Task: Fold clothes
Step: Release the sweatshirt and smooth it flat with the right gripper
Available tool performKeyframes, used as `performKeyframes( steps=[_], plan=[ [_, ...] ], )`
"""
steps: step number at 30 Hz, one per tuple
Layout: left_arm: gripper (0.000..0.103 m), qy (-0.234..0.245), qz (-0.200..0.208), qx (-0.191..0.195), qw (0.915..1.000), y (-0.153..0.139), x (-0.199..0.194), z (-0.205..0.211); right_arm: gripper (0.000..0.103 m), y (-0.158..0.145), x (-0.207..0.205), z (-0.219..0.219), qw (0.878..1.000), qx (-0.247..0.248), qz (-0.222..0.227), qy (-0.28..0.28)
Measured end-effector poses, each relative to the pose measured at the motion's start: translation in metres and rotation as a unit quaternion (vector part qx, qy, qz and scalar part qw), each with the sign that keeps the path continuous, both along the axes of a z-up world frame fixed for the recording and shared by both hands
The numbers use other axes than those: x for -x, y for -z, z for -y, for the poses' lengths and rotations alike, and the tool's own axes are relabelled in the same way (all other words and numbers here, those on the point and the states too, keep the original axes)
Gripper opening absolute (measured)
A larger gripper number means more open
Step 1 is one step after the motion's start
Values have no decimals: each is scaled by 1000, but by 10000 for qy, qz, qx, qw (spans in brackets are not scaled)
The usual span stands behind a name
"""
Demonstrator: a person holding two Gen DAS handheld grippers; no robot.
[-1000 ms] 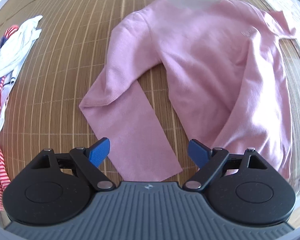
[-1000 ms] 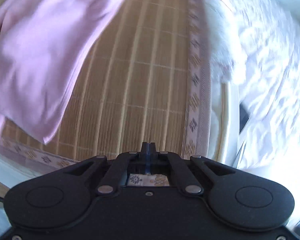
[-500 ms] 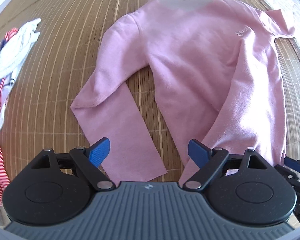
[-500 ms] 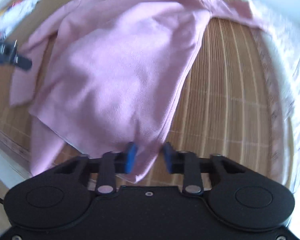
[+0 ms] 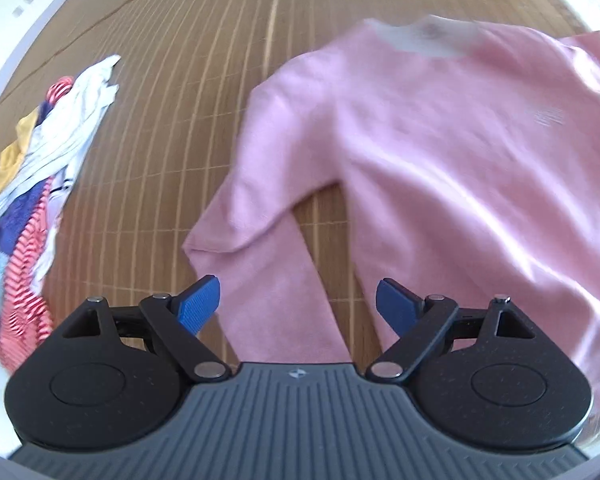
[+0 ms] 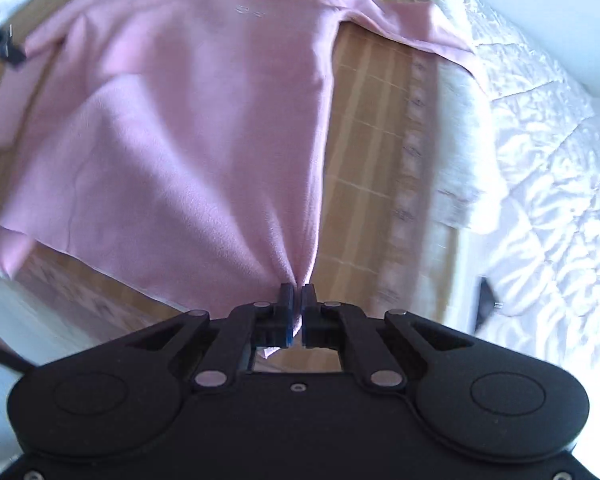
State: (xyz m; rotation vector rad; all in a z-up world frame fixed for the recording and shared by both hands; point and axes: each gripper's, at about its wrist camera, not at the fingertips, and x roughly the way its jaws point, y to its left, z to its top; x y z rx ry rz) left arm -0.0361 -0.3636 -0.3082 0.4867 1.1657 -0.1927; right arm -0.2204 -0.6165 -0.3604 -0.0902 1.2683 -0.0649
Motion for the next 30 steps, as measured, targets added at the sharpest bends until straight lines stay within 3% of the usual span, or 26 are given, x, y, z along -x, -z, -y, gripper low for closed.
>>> performKeyframes(
  steps=[4, 8, 9, 11, 12, 19, 22, 23, 26, 30],
  plan=[
    [89, 47, 61, -117, 9999, -2, -6, 3, 5, -2, 12, 22, 9996, 185, -226, -51],
    [89, -5, 53, -167, 9998, 0, -17, -1, 9, -12, 6, 42, 9985, -140, -100, 523],
    [89, -36, 57, -177, 9998, 1, -20, -2, 12, -19, 2, 50, 9975, -244, 30, 662],
    [89, -119, 61, -165, 9998, 3, -29, -4, 31, -32, -9, 65, 9957, -388, 299, 784],
    [89, -166, 63, -148, 9997, 3, -35, -4, 33, -37, -18, 72, 9955, -415, 435, 737],
    [89, -230, 329, -32, 9992, -2, -86, 5, 32, -71, -141, 112, 9901, -96, 1396, -54],
    [89, -238, 277, 6, 9993, 2, -103, 7, 40, -76, -207, 126, 9842, 3, 1702, -490],
    [89, -236, 230, 15, 9995, 4, -106, 8, 47, -74, -229, 129, 9838, -51, 1676, -638],
    [89, -155, 153, -74, 9997, 15, -114, 8, 48, -56, -282, 126, 9846, -184, 1409, -1016],
    [89, -141, 64, -209, 9997, 33, -120, 1, 48, -25, -323, 125, 9851, -371, 841, -1451]
  ],
)
